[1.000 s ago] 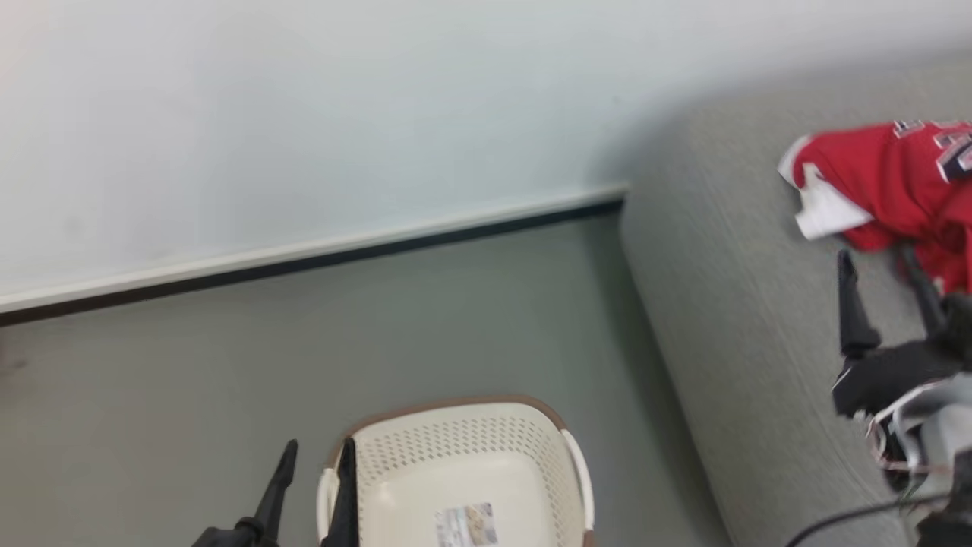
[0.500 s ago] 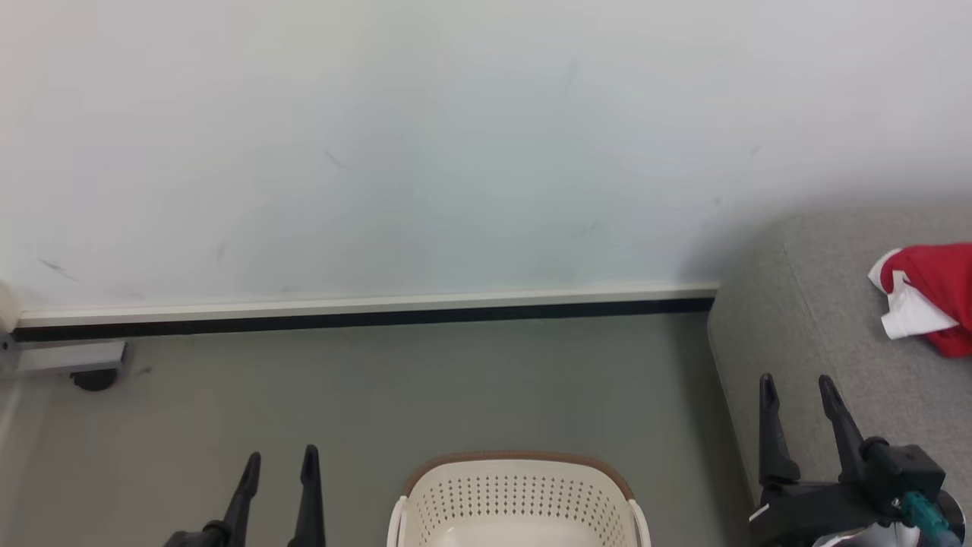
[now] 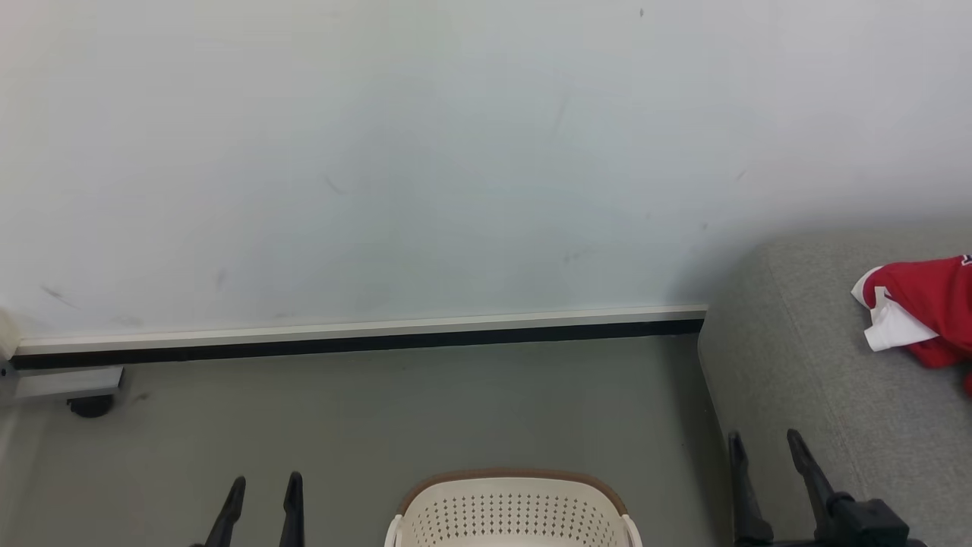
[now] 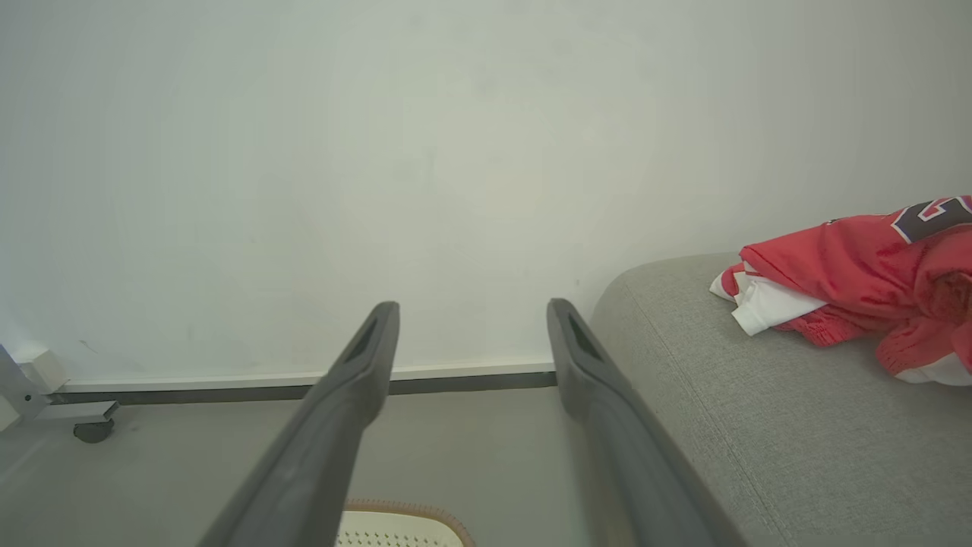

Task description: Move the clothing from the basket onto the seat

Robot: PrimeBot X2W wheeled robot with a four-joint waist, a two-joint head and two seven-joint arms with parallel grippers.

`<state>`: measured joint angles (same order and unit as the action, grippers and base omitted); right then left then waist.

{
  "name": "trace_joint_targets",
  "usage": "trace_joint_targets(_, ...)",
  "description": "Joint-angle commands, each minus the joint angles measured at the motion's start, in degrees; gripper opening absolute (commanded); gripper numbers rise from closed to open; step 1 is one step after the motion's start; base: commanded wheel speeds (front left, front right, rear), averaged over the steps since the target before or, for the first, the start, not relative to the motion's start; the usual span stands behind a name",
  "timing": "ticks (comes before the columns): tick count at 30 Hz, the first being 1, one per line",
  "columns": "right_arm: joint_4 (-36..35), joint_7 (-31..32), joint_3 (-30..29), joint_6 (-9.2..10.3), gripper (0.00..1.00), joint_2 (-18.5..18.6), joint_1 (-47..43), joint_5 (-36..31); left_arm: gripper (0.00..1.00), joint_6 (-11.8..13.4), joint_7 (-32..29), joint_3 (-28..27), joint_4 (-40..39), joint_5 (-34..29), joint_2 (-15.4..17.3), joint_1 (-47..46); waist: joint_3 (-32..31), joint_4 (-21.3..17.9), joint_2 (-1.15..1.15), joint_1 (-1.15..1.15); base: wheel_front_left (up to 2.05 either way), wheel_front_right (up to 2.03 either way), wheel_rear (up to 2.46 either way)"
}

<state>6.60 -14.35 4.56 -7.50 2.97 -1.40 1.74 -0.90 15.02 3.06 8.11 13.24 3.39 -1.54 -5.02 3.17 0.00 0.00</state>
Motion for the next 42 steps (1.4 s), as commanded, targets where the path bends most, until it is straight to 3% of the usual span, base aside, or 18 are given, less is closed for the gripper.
trace_joint_targets(1,-0.1,0.1,0.2,0.02,1.00,-0.1,-0.7,0.2,1.00,-0.1,0.2,-0.3,0.4,-0.8,0.3,0.8,0.0,-0.2,0.00,0.00,0.00,0.00,0.00)
trace_joint_targets(10,1.7,0.8,1.7,0.02,1.00,-0.1,-1.2,-1.1,1.00,-1.6,0.2,-1.3,1.7,-2.0,-0.2,1.8,-0.2,-1.2,0.00,0.00,0.00,0.00,0.00)
trace_joint_targets(42,6.5,-0.9,2.1,0.02,1.00,-0.1,1.5,0.1,1.00,-1.0,0.2,-1.5,1.5,-2.1,-0.5,1.9,0.6,-2.3,0.00,0.00,0.00,0.00,0.00)
